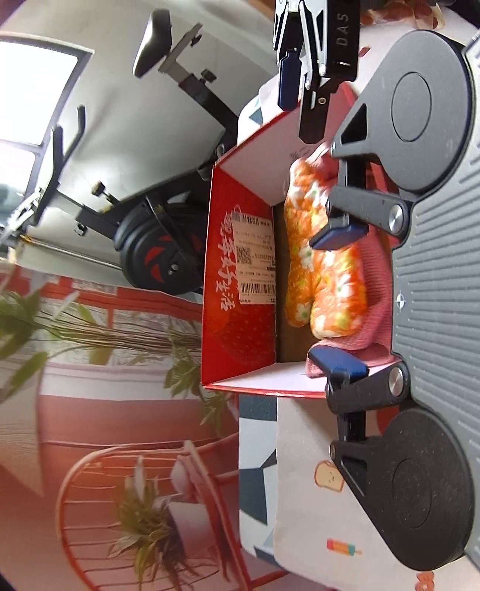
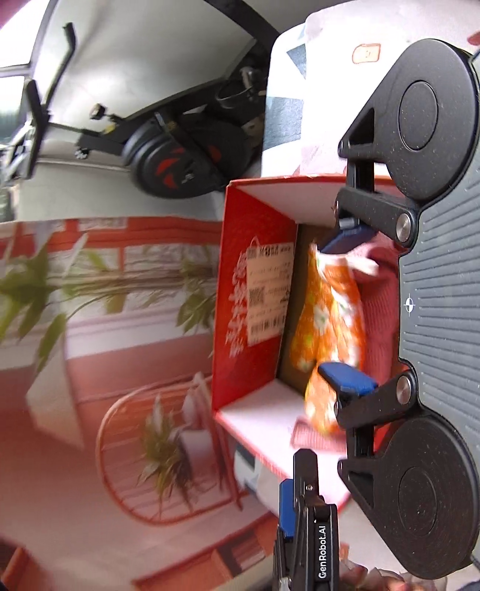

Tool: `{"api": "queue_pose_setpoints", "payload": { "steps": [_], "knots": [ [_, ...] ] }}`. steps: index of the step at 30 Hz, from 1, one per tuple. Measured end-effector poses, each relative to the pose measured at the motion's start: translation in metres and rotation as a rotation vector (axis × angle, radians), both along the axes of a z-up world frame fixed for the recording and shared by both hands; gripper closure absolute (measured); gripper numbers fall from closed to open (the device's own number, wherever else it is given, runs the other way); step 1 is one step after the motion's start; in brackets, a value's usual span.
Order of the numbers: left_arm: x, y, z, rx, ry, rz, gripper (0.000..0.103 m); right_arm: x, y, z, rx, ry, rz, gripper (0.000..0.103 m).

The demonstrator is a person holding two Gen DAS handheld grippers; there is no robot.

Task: Organize soft objects
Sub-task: 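Move both grippers down toward the black glove on the pile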

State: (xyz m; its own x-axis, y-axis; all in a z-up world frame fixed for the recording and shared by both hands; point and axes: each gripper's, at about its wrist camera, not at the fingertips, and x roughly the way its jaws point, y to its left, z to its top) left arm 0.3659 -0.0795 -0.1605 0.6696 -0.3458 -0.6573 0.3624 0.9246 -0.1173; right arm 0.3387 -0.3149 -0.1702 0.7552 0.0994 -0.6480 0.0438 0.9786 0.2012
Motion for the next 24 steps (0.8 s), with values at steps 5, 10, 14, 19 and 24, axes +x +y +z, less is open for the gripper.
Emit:
{"api": "queue_pose_setpoints", "payload": {
  "steps": [5, 10, 14, 19, 24],
  "knots": [
    [-0.046, 0.015, 0.005, 0.002, -0.039, -0.025, 0.004, -0.053, 0.019, 0.008, 0.031, -0.076, 0.024, 0.000],
    [-0.085, 0.029, -0.008, -0.016, -0.013, -0.053, 0.000, -0.096, 0.033, 0.002, 0.026, -0.082, -0.016, 0.000],
    [-0.112, 0.041, -0.028, -0.017, 0.009, -0.051, 0.000, -0.128, 0.042, -0.010, 0.029, -0.085, -0.050, 0.000],
    [-0.136, 0.053, -0.051, -0.027, 0.046, -0.033, 0.000, -0.162, 0.058, -0.030, 0.040, -0.075, -0.062, 0.000],
    [-0.151, 0.059, -0.060, -0.032, 0.041, -0.003, 0.001, -0.179, 0.068, -0.048, 0.064, -0.047, -0.074, 0.001]
  ]
}}
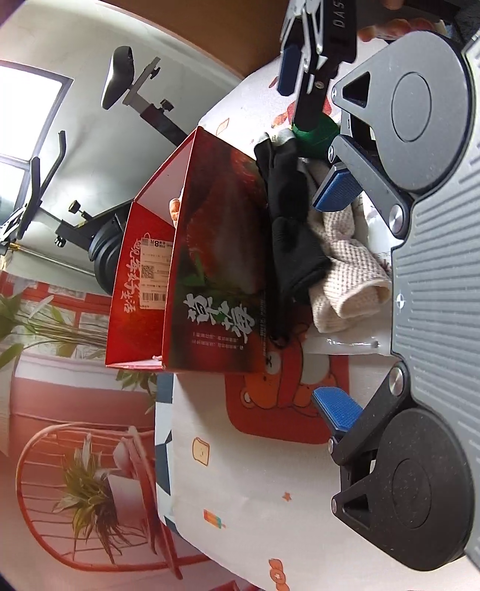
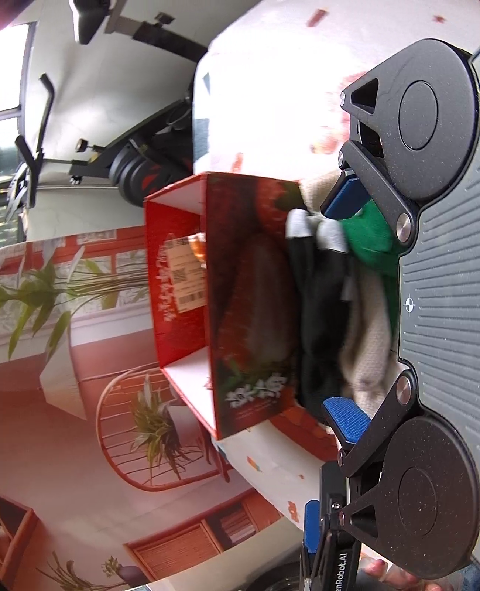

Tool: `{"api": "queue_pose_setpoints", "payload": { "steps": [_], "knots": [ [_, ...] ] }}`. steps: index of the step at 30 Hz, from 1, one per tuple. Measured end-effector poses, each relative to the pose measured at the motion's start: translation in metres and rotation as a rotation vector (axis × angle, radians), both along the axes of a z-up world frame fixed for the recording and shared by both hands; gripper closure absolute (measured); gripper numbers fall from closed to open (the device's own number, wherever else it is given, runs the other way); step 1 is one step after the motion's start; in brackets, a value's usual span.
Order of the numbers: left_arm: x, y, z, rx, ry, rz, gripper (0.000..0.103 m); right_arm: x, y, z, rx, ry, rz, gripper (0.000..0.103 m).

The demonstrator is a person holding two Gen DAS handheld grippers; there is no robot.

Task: Organize soft objects
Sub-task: 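Move both grippers down toward the black glove on the pile, then close the left gripper on the black glove while the right gripper grasps it too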

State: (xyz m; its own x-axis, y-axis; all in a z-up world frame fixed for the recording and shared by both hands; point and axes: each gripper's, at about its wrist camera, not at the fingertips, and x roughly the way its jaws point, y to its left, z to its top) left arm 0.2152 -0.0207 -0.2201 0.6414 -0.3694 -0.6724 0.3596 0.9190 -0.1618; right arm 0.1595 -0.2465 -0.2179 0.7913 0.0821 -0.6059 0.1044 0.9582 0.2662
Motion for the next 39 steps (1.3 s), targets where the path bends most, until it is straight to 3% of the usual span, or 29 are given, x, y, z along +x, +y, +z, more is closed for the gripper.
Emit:
{"api": "queue_pose_setpoints", "payload": {
  "steps": [5, 11, 13, 18, 26, 32, 35, 39],
  "knots": [
    [-0.005, 0.000, 0.001, 0.005, -0.033, 0.010, 0.002, -0.006, 0.001, -0.006, -0.005, 0.010, -0.002, 0.003],
    [0.002, -0.005, -0.002, -0.012, -0.014, 0.007, 0.010, -0.005, -0.015, -0.007, 0.011, 0.002, -0.034, 0.008],
    [0.007, -0.006, -0.005, -0.015, -0.005, 0.002, 0.014, -0.003, -0.019, -0.010, 0.017, 0.009, -0.039, 0.011],
    [0.023, -0.013, -0.012, -0.011, 0.025, -0.034, 0.039, 0.012, -0.031, -0.016, 0.027, 0.021, -0.050, 0.020],
    [0.050, -0.028, -0.024, -0.050, 0.085, -0.070, 0.040, 0.045, -0.047, -0.027, 0.067, 0.013, -0.086, 0.021],
    [0.069, -0.042, -0.041, -0.066, 0.169, -0.075, 0.040, 0.067, -0.049, -0.040, 0.099, 0.045, -0.076, 0.029],
    [0.070, -0.046, -0.045, -0.060, 0.169, -0.082, 0.041, 0.070, -0.045, -0.045, 0.102, 0.066, -0.054, 0.035],
    [0.069, -0.045, -0.047, -0.036, 0.166, -0.079, 0.068, 0.068, -0.041, -0.049, 0.125, 0.074, -0.049, 0.044]
  ]
}}
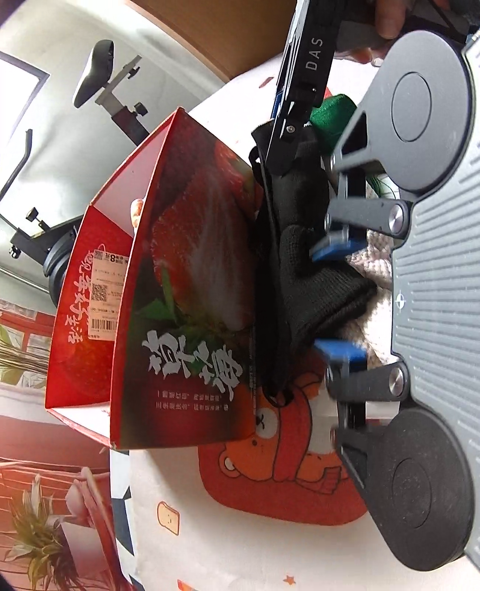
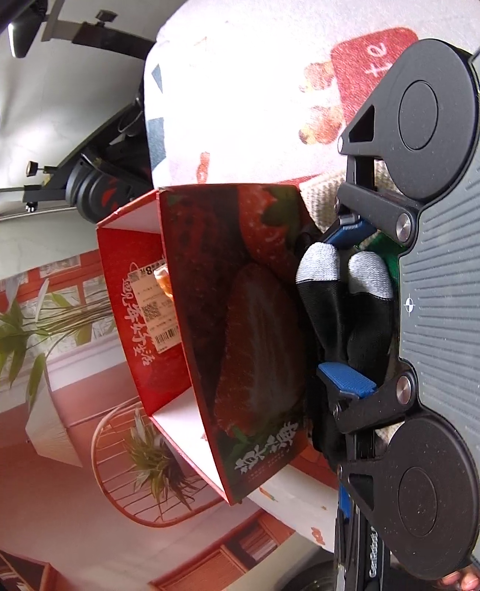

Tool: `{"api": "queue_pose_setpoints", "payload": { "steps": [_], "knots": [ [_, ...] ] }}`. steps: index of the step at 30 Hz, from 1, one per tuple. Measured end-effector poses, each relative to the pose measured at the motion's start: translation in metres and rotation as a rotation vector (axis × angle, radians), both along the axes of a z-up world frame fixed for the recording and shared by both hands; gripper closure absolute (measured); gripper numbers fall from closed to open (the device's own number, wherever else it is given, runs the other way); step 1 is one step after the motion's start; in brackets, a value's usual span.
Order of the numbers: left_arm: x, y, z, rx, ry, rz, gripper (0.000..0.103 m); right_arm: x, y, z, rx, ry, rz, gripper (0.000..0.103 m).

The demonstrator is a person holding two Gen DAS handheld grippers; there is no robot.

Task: Organize soft objects
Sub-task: 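Close the left gripper on the black glove while the right gripper grasps it too, then lift the black glove up off the pile with both grippers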

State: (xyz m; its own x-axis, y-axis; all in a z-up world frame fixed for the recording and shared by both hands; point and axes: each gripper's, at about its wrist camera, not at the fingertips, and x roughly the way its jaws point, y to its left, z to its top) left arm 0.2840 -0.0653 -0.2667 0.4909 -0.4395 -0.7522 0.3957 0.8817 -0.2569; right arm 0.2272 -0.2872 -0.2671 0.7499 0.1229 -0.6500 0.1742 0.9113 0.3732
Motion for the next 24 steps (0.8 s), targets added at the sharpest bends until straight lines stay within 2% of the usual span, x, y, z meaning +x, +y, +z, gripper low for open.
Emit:
{"api": "queue_pose_setpoints", "payload": {
  "steps": [1, 3, 6, 11, 19, 24],
  "knots": [
    [-0.001, 0.001, 0.001, -0.007, -0.001, 0.003, 0.070, -0.001, 0.001, 0.000, -0.001, 0.002, 0.003, 0.046],
    [-0.004, 0.002, 0.004, -0.013, -0.016, 0.007, 0.079, -0.003, 0.004, 0.002, -0.009, 0.001, 0.011, 0.057],
    [-0.007, 0.003, 0.013, -0.022, -0.031, 0.005, 0.081, -0.005, 0.010, 0.008, -0.010, -0.006, 0.029, 0.074],
    [-0.016, 0.008, 0.029, -0.013, -0.068, 0.021, 0.081, -0.013, 0.015, 0.024, -0.011, -0.049, 0.034, 0.090],
    [-0.040, 0.021, 0.044, 0.004, -0.110, 0.030, 0.081, -0.033, 0.029, 0.036, 0.012, -0.076, 0.059, 0.090],
    [-0.050, 0.031, 0.036, 0.007, -0.069, 0.047, 0.080, -0.045, 0.042, 0.032, 0.017, -0.054, 0.084, 0.090]
  ]
}}
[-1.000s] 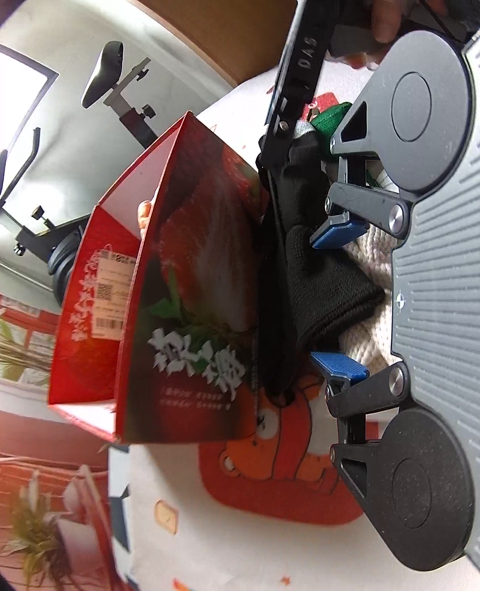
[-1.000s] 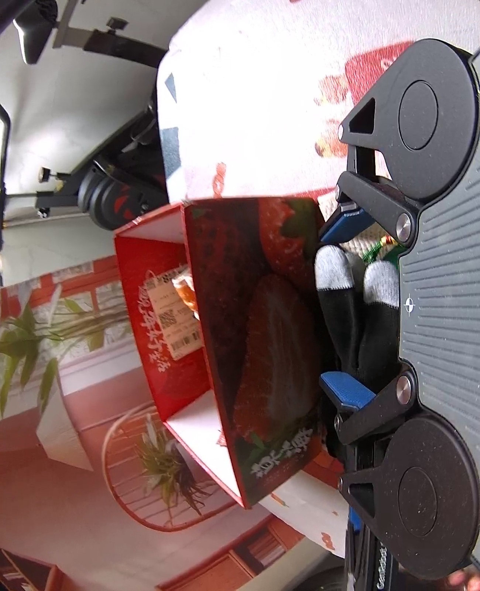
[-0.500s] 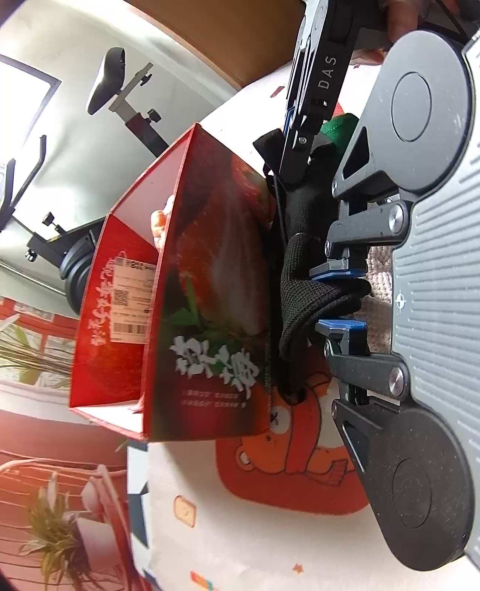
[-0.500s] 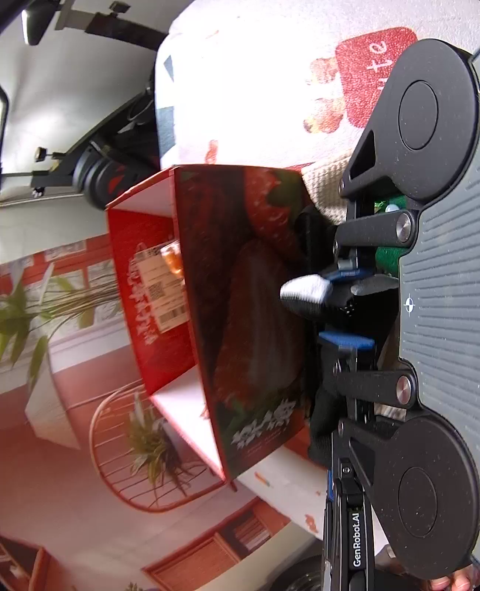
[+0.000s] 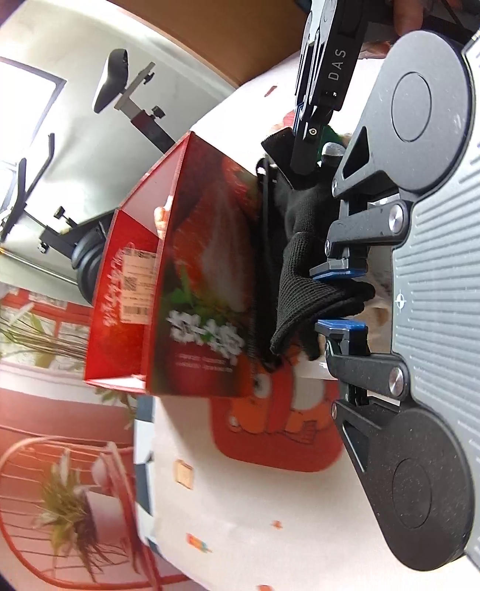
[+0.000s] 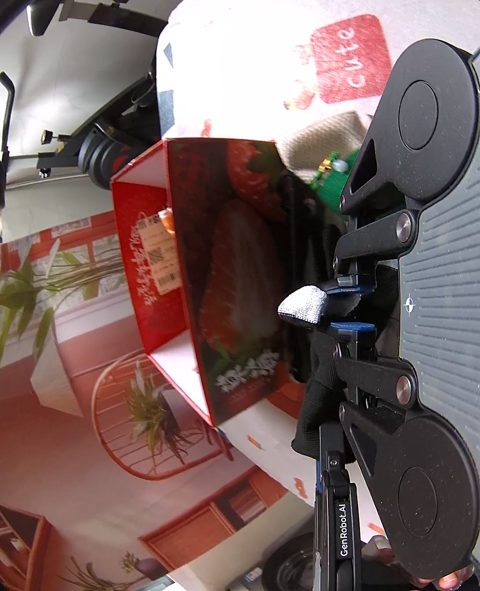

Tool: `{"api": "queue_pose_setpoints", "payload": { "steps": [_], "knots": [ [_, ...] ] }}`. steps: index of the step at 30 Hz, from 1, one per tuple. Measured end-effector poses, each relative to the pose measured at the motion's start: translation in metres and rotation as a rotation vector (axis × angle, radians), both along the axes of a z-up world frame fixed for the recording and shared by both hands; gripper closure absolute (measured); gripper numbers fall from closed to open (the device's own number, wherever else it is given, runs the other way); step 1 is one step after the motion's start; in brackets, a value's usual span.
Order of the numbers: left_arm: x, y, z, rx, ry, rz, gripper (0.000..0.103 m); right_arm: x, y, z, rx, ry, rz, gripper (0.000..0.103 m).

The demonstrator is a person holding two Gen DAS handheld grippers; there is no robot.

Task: Organize soft objects
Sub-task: 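Lift the black glove up off the pile with both grippers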

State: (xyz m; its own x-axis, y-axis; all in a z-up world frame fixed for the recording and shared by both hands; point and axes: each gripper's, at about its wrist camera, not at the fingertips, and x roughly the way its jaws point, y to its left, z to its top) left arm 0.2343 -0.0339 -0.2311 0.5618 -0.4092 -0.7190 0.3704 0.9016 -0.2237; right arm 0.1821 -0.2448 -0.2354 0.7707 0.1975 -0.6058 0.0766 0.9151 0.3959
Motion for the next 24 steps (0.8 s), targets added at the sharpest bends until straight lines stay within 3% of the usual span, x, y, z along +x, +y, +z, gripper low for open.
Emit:
{"api": "queue_pose_setpoints", "payload": {
  "steps": [5, 14, 16, 18, 24],
  "knots": [
    [-0.003, 0.003, -0.014, 0.015, 0.041, 0.002, 0.079, -0.006, 0.011, -0.008, -0.011, 0.035, 0.011, 0.089],
    [0.000, 0.006, -0.025, -0.011, 0.076, 0.009, 0.076, -0.011, 0.013, -0.018, -0.032, 0.063, -0.017, 0.076],
    [0.000, 0.006, -0.026, -0.017, 0.073, 0.002, 0.073, -0.010, 0.012, -0.018, -0.032, 0.058, -0.017, 0.075],
    [-0.001, 0.007, -0.027, -0.037, 0.068, -0.009, 0.062, -0.009, 0.011, -0.019, -0.031, 0.058, -0.017, 0.075],
    [-0.002, 0.005, -0.029, -0.050, 0.048, -0.031, 0.061, -0.006, 0.007, -0.025, -0.006, 0.076, -0.030, 0.075]
  ]
}}
